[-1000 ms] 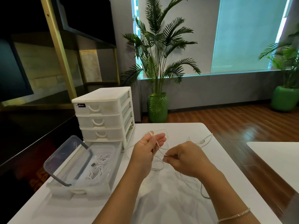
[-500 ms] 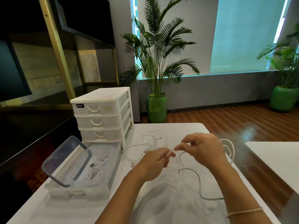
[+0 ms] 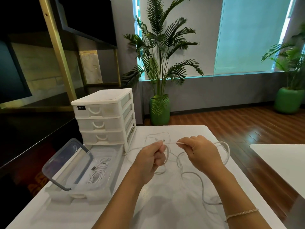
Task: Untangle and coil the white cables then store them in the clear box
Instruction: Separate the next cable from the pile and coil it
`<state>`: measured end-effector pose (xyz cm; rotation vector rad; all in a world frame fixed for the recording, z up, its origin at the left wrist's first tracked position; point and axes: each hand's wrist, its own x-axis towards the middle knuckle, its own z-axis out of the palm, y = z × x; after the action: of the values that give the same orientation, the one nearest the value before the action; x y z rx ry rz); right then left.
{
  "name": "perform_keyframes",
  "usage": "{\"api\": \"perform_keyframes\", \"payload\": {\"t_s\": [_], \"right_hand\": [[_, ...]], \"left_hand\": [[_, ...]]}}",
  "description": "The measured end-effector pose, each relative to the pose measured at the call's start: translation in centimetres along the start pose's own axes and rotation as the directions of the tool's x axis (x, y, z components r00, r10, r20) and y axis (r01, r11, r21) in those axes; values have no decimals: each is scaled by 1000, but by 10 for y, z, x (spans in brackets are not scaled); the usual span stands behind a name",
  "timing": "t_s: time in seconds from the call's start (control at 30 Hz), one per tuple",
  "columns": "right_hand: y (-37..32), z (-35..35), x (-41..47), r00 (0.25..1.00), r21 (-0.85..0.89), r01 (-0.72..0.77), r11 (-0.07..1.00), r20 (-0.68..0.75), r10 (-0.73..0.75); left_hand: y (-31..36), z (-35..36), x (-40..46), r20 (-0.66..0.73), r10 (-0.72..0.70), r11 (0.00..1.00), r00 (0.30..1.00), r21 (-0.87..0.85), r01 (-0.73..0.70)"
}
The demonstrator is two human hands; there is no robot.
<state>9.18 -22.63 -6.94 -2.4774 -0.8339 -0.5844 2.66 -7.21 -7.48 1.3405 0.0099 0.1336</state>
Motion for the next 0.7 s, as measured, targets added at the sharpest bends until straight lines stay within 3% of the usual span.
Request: {"api": "perform_keyframes", "payload": {"t_s": [0.07,0.17,0.23,0.37,0.5,0.6,0.7], "right_hand": [[3,1,0,1000,25,-8,1000,8,8],[9,1,-1,999,50,-37,998,-27,39],[12,0,-1,996,44,-34,998,-87,37],[13,-3,-2,992,-87,-84,993,-105,75],[15,1,-1,958,-211,-112,971,-283,49],[22,5,3,937,-136,-80,988,-349,28],[26,0,2,940,18,-97,995,-326,98]], "left_hand": [[3,-4,1,-23,30,974,999,-223,-34],[13,-19,4,-112,82,808,990,-574,-132],[18,-30,5,-162,92,715,982,-676,-178],[18,-32,5,-207,83,641,975,-738,-212],[16,-28,4,-225,100,585,969,-775,-240],[16,-30,4,-236,116,568,965,-781,-259],[14,-30,6,-256,92,627,962,-736,-256]]}}
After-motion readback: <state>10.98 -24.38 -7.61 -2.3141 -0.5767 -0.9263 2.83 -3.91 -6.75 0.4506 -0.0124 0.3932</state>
